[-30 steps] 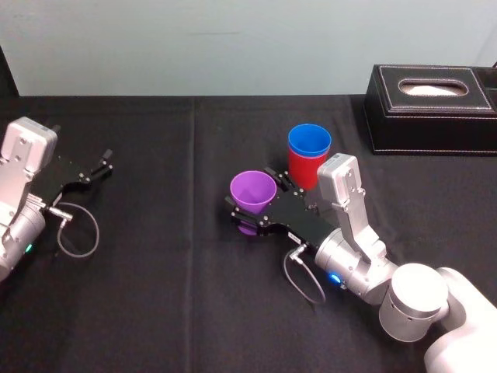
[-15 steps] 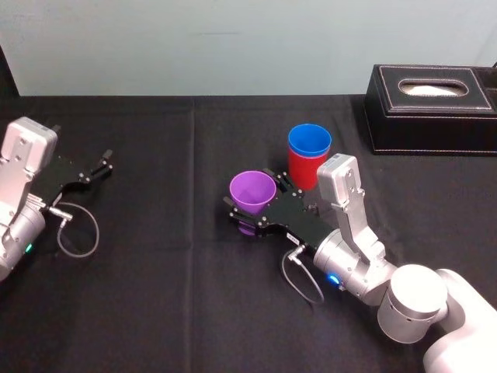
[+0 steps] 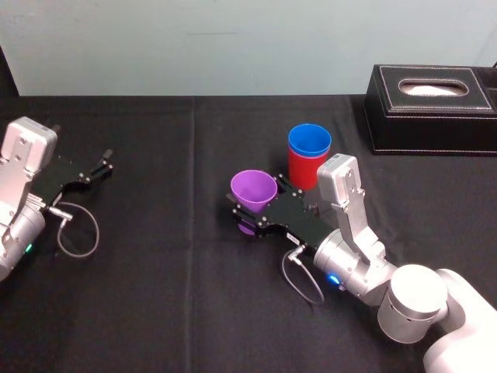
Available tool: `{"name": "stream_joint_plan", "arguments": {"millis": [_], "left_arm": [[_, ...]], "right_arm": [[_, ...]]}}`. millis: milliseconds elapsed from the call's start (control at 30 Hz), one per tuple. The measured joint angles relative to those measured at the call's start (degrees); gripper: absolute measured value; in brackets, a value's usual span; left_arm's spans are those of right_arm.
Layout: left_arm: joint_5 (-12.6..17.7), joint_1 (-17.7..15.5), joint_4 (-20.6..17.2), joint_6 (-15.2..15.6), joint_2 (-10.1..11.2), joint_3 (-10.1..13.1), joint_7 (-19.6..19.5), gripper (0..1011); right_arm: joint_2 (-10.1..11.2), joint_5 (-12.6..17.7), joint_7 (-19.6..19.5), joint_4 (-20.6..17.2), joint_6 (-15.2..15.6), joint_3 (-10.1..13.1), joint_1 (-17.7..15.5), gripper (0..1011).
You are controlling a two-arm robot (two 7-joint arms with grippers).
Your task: Stack the three plastic cups sequentially using one hand.
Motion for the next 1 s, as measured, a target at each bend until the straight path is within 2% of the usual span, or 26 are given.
{"name": "stream_joint_plan", "arguments": {"millis": [200,500,733,1000], "left_arm": [[0.0,0.0,0.0,0.0,0.0,0.0,0.0,1005],[0.0,0.0,0.0,0.0,0.0,0.0,0.0,1005],[0.0,0.0,0.0,0.0,0.0,0.0,0.0,1005],[0.0,0.0,0.0,0.0,0.0,0.0,0.0,1005]], "right_arm": [[0.09,-0.01,-0.01,-0.08,-0.03,0.03,-0.06,762],[1.81,0.59,-0.11,-3.8,0.75,1.48,-0.44,739],[2.52,2.58,0.36,-6.9,2.61,2.7,1.28,739],[2.63,3.65,-0.04,-6.79,3.93,3.6,4.18,739]]}}
